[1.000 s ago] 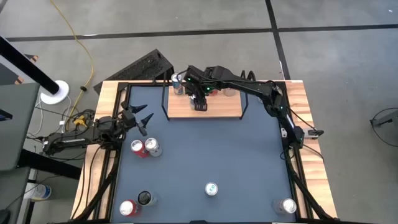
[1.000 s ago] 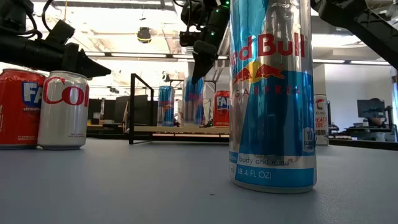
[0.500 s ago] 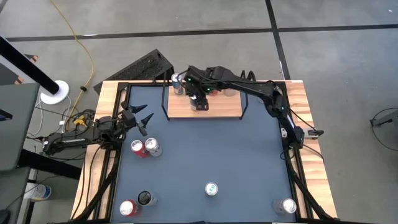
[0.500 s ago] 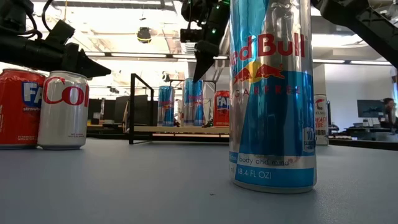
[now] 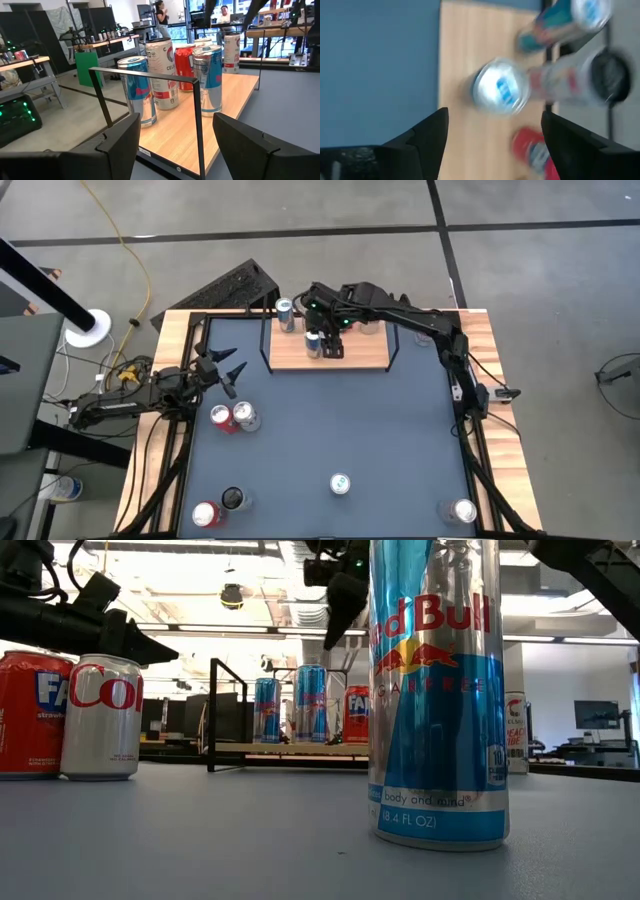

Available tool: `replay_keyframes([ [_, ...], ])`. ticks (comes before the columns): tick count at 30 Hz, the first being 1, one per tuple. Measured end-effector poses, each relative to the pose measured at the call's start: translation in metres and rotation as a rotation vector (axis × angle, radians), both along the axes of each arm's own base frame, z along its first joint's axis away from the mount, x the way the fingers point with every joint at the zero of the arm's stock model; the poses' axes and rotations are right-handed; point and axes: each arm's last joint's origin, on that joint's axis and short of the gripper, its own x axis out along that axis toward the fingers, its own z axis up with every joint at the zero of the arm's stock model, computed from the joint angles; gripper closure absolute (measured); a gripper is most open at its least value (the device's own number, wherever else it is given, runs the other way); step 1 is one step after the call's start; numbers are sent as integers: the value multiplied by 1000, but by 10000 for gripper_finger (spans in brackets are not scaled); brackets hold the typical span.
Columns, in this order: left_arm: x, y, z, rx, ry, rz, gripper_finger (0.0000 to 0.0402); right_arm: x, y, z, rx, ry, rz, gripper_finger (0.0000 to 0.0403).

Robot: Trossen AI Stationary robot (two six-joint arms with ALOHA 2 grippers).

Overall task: Place canned beverage on shelf
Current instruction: Put the top blue soda can on the shelf aligned with the other blue soda can

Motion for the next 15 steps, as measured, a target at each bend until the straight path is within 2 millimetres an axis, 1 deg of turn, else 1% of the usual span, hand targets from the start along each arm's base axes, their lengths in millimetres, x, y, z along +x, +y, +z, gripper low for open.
replay_keyframes([
  [4,0,0,0,0,-1,0,162,-14,1,-1,122,83,-33,117],
  [8,0,0,0,0,0,0,162,-20,7,-3,165,145,-41,137],
  [12,0,0,0,0,1,0,162,-24,16,-7,253,204,-41,177],
  [15,0,0,0,0,0,0,162,-34,22,-9,302,216,-34,219],
])
